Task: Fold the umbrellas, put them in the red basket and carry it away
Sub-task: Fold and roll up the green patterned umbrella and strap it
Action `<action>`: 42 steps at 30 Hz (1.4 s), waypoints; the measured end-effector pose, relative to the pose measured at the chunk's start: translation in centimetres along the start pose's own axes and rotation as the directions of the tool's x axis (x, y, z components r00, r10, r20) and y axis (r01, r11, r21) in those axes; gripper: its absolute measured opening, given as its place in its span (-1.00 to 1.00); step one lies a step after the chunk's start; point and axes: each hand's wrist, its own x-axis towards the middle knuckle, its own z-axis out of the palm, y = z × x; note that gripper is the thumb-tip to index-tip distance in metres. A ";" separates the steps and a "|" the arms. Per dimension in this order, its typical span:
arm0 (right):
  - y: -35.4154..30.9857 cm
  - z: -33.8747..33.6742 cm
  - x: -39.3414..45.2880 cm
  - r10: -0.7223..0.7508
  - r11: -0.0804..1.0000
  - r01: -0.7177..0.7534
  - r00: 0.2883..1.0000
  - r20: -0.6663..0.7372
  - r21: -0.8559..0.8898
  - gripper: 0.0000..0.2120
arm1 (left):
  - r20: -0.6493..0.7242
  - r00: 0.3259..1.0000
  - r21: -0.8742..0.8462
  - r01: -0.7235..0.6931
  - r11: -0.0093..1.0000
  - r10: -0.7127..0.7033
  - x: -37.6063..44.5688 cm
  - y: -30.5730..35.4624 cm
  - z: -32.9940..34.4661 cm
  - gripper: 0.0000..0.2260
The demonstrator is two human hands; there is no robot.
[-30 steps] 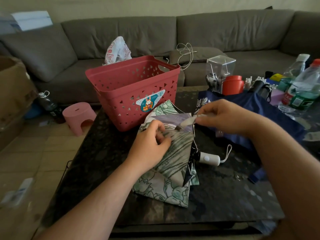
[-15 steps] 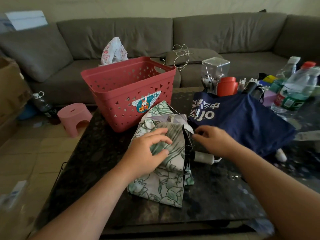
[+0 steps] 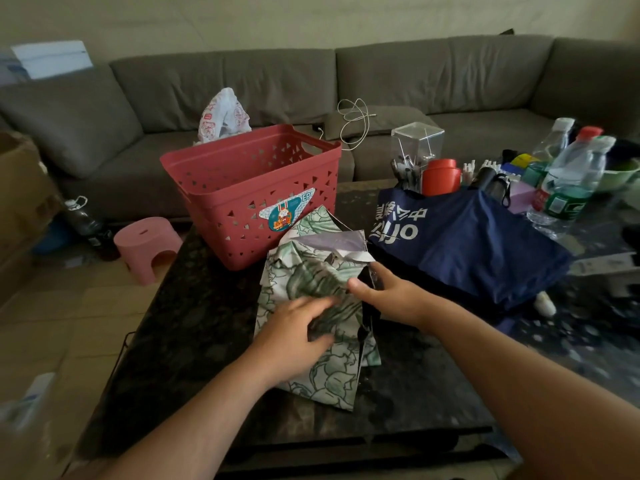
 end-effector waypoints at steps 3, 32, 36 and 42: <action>-0.3 -0.1 0.5 0.010 0.988 -0.014 1.000 0.030 0.152 -0.09 | -0.053 0.995 -0.012 -0.086 0.996 0.085 -0.1 0.2 0.2 -0.46; -1.2 -2.0 1.4 -0.111 0.902 0.076 0.992 -0.058 -0.425 -0.28 | 0.657 0.727 -0.738 0.674 0.029 -0.199 1.0 -2.5 -4.6 0.05; -2.9 -4.5 -0.9 -0.232 0.869 0.106 0.950 -0.207 -0.483 -0.32 | 0.544 0.837 -0.817 0.513 -0.262 -0.057 2.6 -1.7 -4.5 0.08; -3.7 -5.1 -2.8 -0.393 0.871 0.293 0.897 -0.200 -0.394 -0.23 | 0.321 0.895 -0.817 0.427 -0.388 0.310 4.5 -0.4 -4.7 -0.18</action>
